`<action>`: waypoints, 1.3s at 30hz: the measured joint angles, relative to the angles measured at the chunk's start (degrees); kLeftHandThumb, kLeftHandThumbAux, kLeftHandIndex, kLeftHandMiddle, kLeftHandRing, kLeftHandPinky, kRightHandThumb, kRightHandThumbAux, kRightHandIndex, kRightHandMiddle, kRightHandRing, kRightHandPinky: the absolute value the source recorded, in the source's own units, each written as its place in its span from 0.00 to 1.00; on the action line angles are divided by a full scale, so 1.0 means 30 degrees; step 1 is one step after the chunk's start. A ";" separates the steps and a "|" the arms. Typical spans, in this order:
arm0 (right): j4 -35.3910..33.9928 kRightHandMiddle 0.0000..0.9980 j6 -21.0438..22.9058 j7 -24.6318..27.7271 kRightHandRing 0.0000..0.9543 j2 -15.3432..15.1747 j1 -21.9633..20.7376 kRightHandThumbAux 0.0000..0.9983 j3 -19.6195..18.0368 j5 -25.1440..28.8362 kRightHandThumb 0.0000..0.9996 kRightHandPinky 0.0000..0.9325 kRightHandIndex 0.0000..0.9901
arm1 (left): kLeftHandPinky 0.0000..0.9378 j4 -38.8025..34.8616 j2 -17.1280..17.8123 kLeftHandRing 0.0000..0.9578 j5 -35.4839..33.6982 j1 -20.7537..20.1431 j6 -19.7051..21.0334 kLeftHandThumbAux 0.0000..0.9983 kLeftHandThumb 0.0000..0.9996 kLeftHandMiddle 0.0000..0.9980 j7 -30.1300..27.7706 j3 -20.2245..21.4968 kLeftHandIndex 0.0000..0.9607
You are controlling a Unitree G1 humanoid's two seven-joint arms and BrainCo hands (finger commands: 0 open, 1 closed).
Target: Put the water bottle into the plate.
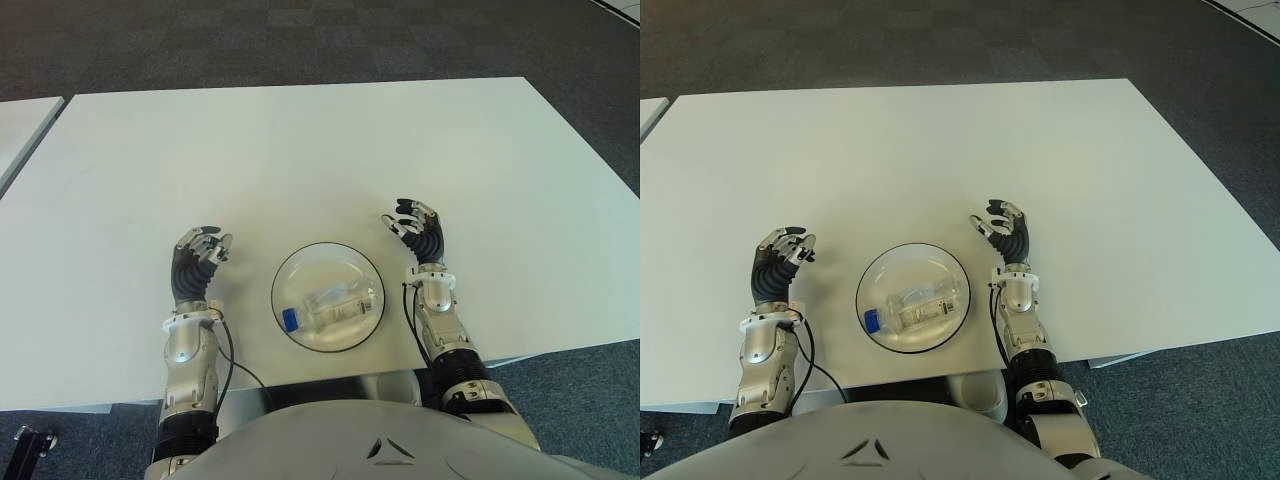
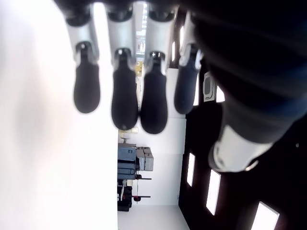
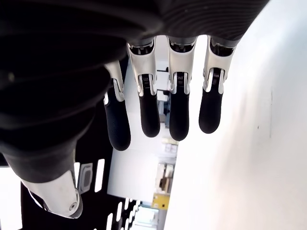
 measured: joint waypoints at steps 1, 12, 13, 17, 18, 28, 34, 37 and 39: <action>0.0000 0.66 -0.0063 -0.0093 0.70 -0.0055 0.0001 0.73 0.0029 -0.0156 0.71 0.71 0.44 | 0.65 -0.0003 0.0000 0.64 0.0000 0.0020 0.0000 0.71 0.71 0.64 -0.0001 -0.0003 0.45; 0.0019 0.67 -0.0367 -0.0526 0.71 -0.0519 0.0015 0.73 0.0275 -0.0883 0.71 0.71 0.44 | 0.65 -0.0135 0.0021 0.65 0.0021 0.0100 0.0000 0.71 0.71 0.65 -0.0002 -0.0039 0.45; 0.0021 0.67 -0.0367 -0.0524 0.71 -0.0540 0.0017 0.73 0.0302 -0.0904 0.71 0.72 0.44 | 0.65 -0.0154 0.0025 0.65 0.0022 0.0100 0.0000 0.71 0.71 0.65 -0.0001 -0.0044 0.45; 0.0028 0.67 -0.0368 -0.0472 0.71 -0.0642 0.0020 0.73 0.0389 -0.0940 0.71 0.73 0.44 | 0.65 -0.0191 0.0032 0.65 0.0022 0.0101 0.0001 0.71 0.71 0.65 -0.0001 -0.0043 0.45; 0.0037 0.67 -0.0379 -0.0436 0.71 -0.0676 0.0021 0.73 0.0410 -0.0944 0.71 0.74 0.44 | 0.65 -0.0194 0.0032 0.65 0.0021 0.0100 0.0003 0.71 0.71 0.65 -0.0001 -0.0041 0.45; 0.0392 0.66 -0.0986 0.0089 0.71 -0.0943 0.0019 0.73 0.0528 -0.0940 0.71 0.74 0.44 | 0.65 -0.0199 0.0042 0.65 0.0041 0.0098 0.0181 0.71 0.71 0.65 0.0000 -0.0031 0.45; 0.0645 0.65 -0.1296 0.0177 0.70 -0.0987 0.0016 0.73 0.0595 -0.0943 0.71 0.71 0.44 | 0.65 -0.0185 0.0046 0.65 0.0152 0.0077 0.0184 0.71 0.71 0.65 0.0002 -0.0022 0.45; 0.0802 0.65 -0.1431 0.0197 0.70 -0.0992 0.0017 0.73 0.0648 -0.0944 0.71 0.70 0.44 | 0.66 -0.0118 0.0051 0.66 0.0173 0.0054 0.0177 0.71 0.71 0.65 0.0002 -0.0004 0.45; 0.0870 0.65 -0.1513 0.0197 0.70 -0.0992 0.0017 0.73 0.0680 -0.0946 0.71 0.69 0.44 | 0.66 -0.0050 0.0052 0.66 0.0183 0.0045 0.0170 0.71 0.71 0.66 0.0002 0.0001 0.45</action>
